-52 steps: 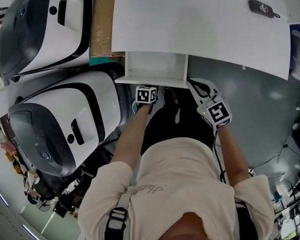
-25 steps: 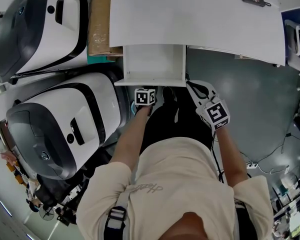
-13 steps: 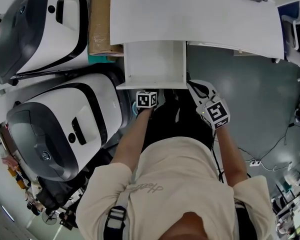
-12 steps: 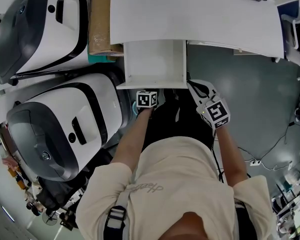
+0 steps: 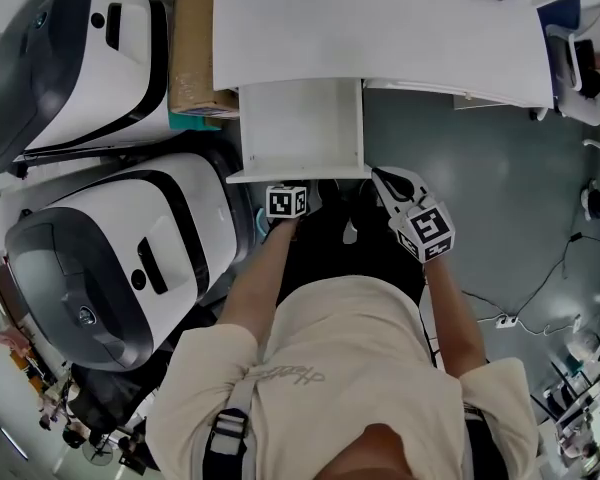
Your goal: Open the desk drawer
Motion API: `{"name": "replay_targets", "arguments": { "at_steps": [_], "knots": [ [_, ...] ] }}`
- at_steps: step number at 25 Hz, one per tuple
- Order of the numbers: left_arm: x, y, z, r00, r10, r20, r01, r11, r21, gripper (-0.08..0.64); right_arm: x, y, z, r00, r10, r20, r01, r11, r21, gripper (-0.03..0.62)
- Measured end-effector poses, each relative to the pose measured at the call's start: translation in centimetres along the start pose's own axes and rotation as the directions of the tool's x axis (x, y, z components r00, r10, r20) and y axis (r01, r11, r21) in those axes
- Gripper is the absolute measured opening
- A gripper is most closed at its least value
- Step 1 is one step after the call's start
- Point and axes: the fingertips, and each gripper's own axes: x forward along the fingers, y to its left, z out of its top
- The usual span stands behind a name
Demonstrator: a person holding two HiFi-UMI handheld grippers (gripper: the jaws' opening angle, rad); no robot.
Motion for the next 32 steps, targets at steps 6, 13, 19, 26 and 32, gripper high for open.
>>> {"name": "replay_targets", "arguments": {
  "at_steps": [6, 13, 19, 26, 32],
  "knots": [
    [0.1, 0.0, -0.2, 1.000, 0.009, 0.006, -0.009, 1.000, 0.000, 0.075, -0.8, -0.2, -0.4, 1.000, 0.010, -0.002, -0.010, 1.000, -0.002, 0.002],
    [0.5, -0.4, -0.1, 0.999, 0.022, 0.038, -0.021, 0.999, -0.027, 0.075, -2.1, -0.3, -0.7, 0.999, 0.042, 0.008, -0.042, 0.999, -0.020, 0.002],
    [-0.6, -0.4, 0.0, 0.990, 0.134, 0.048, -0.131, 0.990, -0.056, 0.077, -3.6, -0.3, -1.2, 0.998, 0.058, 0.016, -0.057, 0.998, -0.035, 0.002],
    [-3.2, -1.1, 0.6, 0.967, 0.226, 0.118, -0.220, 0.974, -0.060, 0.080, -7.2, -0.6, -1.4, 0.997, 0.071, 0.036, -0.069, 0.996, -0.061, 0.002],
    [-6.5, -3.6, 1.1, 0.957, 0.207, 0.202, -0.205, 0.978, -0.034, 0.080, -10.8, -0.5, -2.6, 0.996, 0.084, 0.038, -0.081, 0.994, -0.079, 0.002]
  ]
}}
